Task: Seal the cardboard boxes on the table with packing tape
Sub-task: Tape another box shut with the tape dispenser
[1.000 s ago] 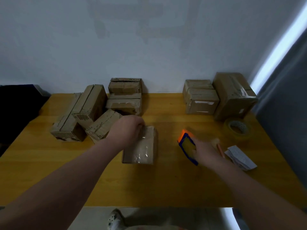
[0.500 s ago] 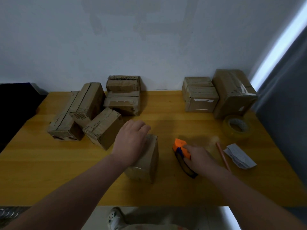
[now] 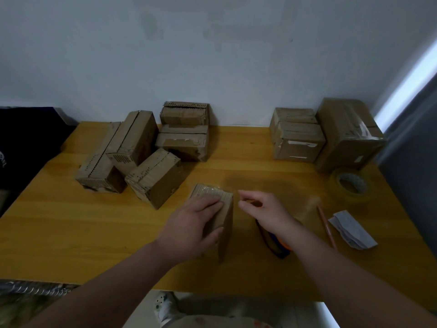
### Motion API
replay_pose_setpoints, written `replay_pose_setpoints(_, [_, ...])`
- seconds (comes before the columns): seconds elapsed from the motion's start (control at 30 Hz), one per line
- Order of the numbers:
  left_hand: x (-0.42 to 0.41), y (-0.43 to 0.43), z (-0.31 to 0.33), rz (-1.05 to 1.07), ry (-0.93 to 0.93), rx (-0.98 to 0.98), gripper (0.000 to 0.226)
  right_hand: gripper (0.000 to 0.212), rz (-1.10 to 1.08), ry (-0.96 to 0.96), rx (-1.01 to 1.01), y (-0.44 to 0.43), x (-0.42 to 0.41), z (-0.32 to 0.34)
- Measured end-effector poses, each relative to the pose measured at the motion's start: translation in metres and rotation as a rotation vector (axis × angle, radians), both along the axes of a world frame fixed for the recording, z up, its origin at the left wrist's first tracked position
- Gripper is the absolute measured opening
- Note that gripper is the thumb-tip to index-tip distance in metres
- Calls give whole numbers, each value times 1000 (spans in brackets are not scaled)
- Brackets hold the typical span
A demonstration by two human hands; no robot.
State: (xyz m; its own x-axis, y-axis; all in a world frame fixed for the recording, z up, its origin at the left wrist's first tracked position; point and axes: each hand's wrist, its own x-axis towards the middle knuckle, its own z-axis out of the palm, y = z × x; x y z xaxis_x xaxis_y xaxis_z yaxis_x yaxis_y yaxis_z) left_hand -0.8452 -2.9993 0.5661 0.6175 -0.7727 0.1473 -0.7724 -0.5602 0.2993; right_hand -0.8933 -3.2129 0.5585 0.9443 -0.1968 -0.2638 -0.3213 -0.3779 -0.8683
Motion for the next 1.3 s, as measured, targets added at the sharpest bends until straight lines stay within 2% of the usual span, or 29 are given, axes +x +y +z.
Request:
replay_pose_setpoints(0.2, [5, 7, -1, -64, 57, -32, 57, 24, -41, 14, 213, 8, 7, -6])
replay_pose_setpoints(0.5, [3, 9, -7, -83, 42, -69, 56, 25, -123, 25, 186, 24, 15, -9])
replay_pose_setpoints(0.67, [1, 9, -4, -86, 56, -88, 54, 10, -161, -60, 145, 30, 22, -11])
replay_pose_setpoints(0.83, [1, 9, -8, -89, 14, -94, 53, 29, -140, -202, -38, 31, 28, -19])
replay_pose_setpoints(1.03, [2, 9, -7, -96, -5, -97, 54, 39, -35, -393, -444, 31, 24, -18])
replay_pose_setpoints(1.13, [1, 11, -7, -113, 6, -93, 53, 42, -60, -405, -508, 33, 21, -17])
replay_pose_setpoints(1.2, [1, 13, -7, -123, 13, -82, 51, 42, -124, -394, -481, 34, 20, -17])
replay_pose_setpoints(1.27, [2, 14, -8, -128, 21, -83, 46, 35, -212, -394, -462, 32, 16, -13])
replay_pose_setpoints(1.3, [3, 14, -8, -136, 20, -95, 43, 32, -242, -439, -514, 31, 13, -10])
